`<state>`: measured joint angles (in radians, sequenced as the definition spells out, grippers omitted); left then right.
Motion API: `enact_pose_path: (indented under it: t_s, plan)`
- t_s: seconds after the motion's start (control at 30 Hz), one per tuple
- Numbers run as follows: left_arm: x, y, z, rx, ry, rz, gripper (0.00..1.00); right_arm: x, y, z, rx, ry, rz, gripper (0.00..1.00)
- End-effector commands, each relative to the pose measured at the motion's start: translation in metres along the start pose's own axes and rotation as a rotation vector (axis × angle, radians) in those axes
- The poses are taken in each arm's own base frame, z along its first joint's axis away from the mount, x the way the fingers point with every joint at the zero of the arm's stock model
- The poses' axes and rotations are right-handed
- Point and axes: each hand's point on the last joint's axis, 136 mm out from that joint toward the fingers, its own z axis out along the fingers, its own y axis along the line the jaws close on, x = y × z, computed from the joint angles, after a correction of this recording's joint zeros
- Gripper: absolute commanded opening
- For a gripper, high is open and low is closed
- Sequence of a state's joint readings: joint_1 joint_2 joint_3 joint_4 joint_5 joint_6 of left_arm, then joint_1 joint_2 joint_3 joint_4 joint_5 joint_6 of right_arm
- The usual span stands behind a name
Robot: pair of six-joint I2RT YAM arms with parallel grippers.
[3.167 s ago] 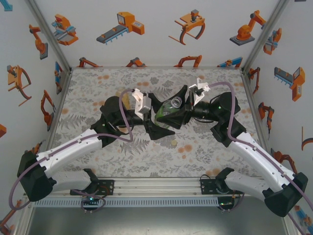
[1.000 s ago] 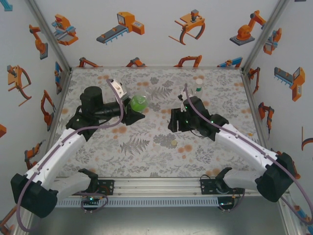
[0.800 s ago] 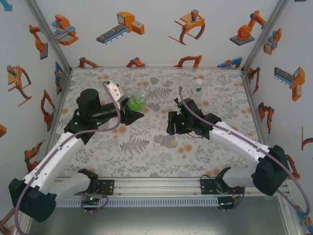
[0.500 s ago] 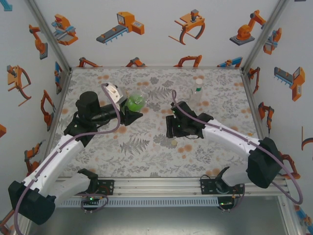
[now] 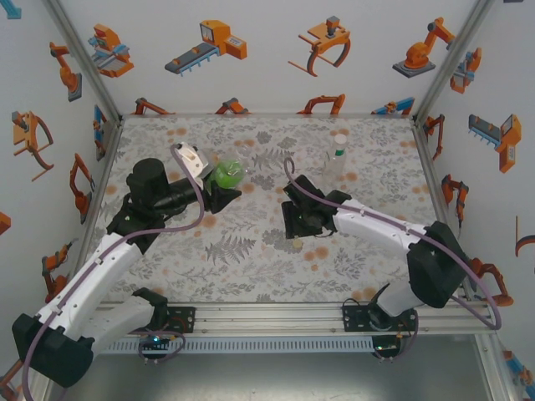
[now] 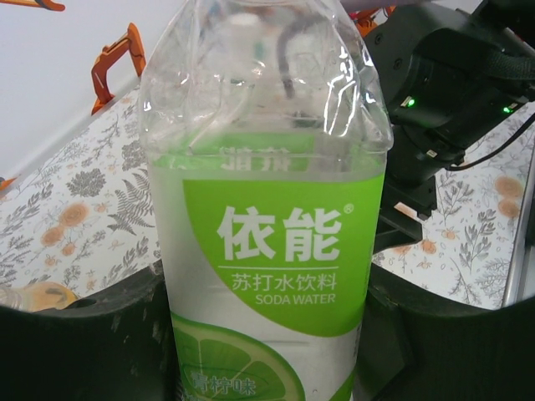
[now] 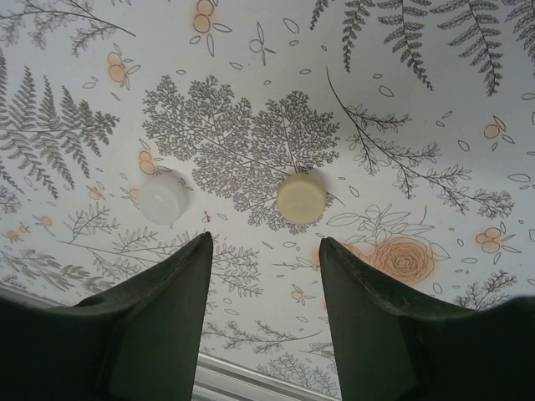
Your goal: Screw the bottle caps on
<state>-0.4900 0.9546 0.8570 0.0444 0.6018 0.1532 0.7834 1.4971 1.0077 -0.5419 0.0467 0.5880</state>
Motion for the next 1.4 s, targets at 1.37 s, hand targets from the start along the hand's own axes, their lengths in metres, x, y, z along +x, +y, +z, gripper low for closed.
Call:
enact_pose_path:
  t_s: [1.37]
  plan:
    - [-0.002,0.009,-0.005,-0.062,-0.008,0.03,0.0,0.037,0.081,0.072,0.084,0.203,-0.206,0.49]
